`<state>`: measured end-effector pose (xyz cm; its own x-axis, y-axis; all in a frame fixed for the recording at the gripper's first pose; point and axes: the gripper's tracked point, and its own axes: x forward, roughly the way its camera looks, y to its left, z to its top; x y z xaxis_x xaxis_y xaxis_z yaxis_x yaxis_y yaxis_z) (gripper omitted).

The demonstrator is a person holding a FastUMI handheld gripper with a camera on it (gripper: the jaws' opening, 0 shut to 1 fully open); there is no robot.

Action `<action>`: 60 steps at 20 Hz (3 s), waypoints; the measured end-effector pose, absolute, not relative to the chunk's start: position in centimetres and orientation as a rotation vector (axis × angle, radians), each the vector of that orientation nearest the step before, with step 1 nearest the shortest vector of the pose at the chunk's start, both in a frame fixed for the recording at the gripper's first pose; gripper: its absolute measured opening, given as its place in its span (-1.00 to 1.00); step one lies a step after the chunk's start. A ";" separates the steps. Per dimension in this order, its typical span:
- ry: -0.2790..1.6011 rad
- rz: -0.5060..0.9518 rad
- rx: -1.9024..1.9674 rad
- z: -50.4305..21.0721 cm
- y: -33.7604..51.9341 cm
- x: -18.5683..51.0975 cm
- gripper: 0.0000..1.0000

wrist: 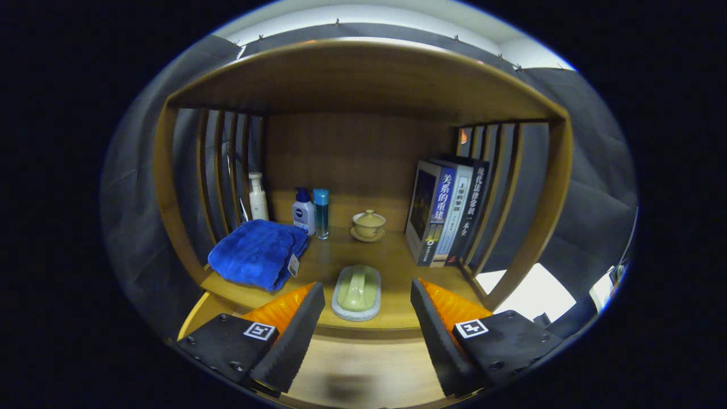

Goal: Pull open the drawer, take out the items inside it, and place them on the countertop above the cabinet.

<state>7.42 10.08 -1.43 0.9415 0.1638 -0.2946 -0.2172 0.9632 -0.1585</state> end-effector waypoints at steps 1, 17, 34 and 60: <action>0.259 0.196 -0.191 -1.2 9.7 6.4 0.98; 0.243 0.160 -0.070 -8.7 1.8 -8.2 0.98; 0.392 0.095 -0.052 -19.2 -1.1 -12.3 1.00; 0.385 0.127 -0.092 -19.8 1.9 -6.0 0.92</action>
